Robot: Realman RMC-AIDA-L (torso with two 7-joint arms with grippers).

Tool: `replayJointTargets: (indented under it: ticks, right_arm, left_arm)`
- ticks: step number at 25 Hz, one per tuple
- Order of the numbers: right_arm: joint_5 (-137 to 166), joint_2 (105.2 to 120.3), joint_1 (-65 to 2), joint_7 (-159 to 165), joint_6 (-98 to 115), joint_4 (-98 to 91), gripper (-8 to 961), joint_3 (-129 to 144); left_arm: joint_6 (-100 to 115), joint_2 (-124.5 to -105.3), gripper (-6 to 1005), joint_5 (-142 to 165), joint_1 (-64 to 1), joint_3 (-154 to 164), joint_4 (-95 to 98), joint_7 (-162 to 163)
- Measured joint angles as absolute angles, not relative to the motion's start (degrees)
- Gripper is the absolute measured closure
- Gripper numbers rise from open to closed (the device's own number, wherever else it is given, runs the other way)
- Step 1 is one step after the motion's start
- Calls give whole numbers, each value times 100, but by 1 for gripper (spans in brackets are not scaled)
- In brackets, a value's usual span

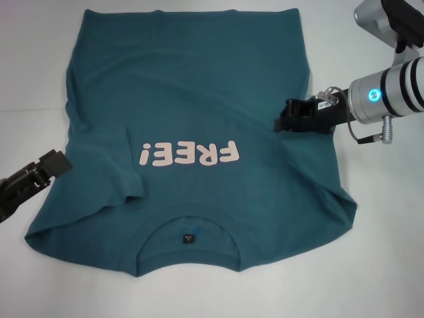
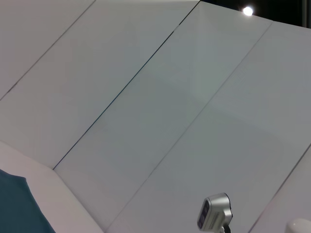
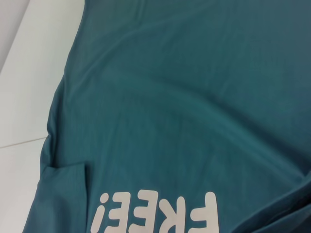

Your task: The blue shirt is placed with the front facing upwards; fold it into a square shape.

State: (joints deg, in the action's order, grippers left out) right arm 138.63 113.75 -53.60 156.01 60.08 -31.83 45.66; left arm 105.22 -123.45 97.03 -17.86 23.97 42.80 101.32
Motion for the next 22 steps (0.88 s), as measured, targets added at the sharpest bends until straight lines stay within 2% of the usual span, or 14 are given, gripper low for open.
replayJointTargets:
  ticks: [5, 11, 15, 17, 22]
  right_arm:
    - [13856, 11407, -5351, 15558, 5927, -3171, 916, 4586]
    - [13853, 11469, -5432, 15375, 5861, -3136, 747, 4708]
    - [13841, 11491, -5473, 15143, 5885, -3161, 558, 4782]
    - [13917, 11415, -5471, 15117, 5936, -3200, 480, 4884]
    - [14037, 11067, -5329, 15159, 6228, -3311, 326, 4912]
  left_arm:
    - [10521, -12348, 234, 9703, -1776, 2355, 4281, 10129]
    - [10520, -12349, 234, 9703, -1763, 2338, 4281, 10126]
    - [10520, -12349, 234, 9703, -1758, 2338, 4280, 10132]
    - [10521, -12345, 233, 9703, -1758, 2338, 4280, 10146]
    - [10534, -12342, 233, 9703, -1758, 2338, 4280, 10164]
